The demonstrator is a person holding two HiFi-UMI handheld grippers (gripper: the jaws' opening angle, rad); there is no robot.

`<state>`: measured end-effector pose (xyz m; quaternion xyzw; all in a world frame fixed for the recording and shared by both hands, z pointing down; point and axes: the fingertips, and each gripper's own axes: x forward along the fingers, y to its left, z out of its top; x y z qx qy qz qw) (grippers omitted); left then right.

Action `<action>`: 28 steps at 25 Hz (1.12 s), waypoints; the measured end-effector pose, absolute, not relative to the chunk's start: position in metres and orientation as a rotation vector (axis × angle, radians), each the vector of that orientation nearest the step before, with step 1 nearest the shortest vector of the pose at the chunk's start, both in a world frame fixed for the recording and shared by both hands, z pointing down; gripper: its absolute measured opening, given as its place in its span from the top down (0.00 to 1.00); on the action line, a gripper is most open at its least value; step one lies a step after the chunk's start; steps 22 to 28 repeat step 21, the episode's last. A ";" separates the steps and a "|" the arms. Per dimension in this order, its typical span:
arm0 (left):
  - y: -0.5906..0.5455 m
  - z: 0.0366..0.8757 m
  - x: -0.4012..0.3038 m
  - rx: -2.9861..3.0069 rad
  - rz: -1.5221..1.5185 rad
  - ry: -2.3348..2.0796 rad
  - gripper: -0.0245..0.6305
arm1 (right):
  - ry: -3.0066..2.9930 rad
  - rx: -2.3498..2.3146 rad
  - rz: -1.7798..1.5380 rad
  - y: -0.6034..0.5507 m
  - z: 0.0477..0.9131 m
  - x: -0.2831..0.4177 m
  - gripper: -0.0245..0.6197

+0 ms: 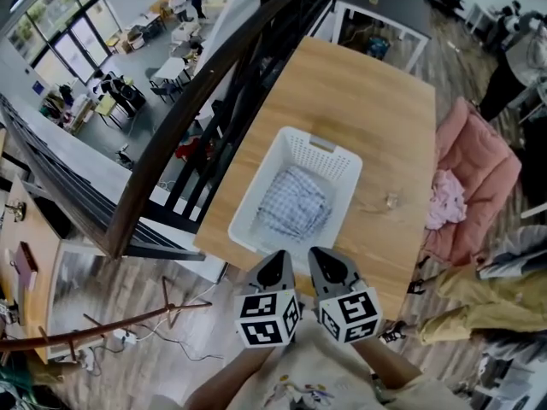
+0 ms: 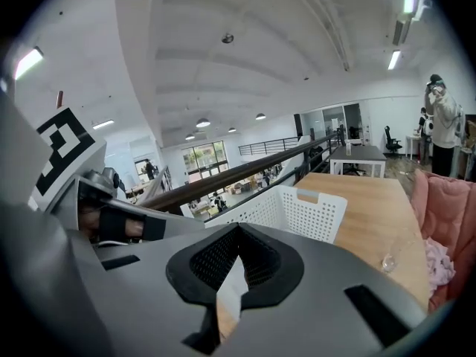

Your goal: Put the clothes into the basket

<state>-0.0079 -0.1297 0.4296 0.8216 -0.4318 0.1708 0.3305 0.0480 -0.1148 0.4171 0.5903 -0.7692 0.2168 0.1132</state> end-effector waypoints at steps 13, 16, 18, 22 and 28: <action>-0.119 0.429 -0.006 2.166 0.442 -1.082 0.96 | -2.252 1.776 0.683 -0.103 0.414 0.047 0.93; -0.118 0.430 -0.004 2.166 0.446 -1.074 0.96 | -2.256 1.781 0.687 -0.100 0.413 0.047 0.93; -0.117 0.431 -0.003 2.166 0.452 -1.066 0.96 | -2.258 1.780 0.697 -0.100 0.414 0.047 0.93; -0.117 0.433 -0.002 2.164 0.449 -1.064 0.96 | -2.262 1.774 0.707 -0.101 0.416 0.046 0.93; -0.117 0.433 -0.002 2.164 0.449 -1.064 0.96 | -2.262 1.774 0.707 -0.101 0.416 0.046 0.93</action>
